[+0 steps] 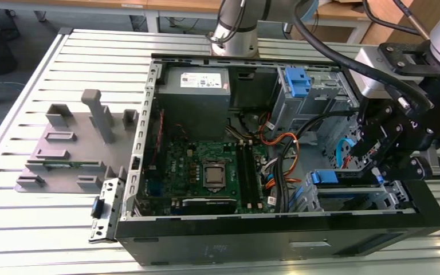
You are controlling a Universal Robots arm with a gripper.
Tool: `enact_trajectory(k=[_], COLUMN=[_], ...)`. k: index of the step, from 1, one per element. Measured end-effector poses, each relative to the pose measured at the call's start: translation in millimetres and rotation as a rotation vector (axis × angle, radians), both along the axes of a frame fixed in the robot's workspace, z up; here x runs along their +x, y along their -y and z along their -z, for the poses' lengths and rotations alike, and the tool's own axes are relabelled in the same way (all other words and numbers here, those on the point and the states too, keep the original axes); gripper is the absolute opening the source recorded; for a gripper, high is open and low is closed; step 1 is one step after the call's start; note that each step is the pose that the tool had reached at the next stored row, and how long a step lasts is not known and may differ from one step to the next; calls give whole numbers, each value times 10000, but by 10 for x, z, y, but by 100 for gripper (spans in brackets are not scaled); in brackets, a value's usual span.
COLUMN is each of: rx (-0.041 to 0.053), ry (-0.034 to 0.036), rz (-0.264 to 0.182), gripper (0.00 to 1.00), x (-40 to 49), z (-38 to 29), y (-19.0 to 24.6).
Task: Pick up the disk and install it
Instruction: 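Insert the first disk wire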
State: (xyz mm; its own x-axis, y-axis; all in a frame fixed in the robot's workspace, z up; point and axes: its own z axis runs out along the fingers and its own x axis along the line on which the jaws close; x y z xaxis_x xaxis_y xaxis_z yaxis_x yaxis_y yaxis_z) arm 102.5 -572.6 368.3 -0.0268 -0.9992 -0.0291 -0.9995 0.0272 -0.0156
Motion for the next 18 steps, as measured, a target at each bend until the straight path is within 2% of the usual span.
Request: enact_trajectory(k=[12, 18], rx=[4, 38], ry=[0, 2], rz=[0, 0], gripper=[42, 42], x=[0, 0], z=[-34, -35], y=[-1, -26])
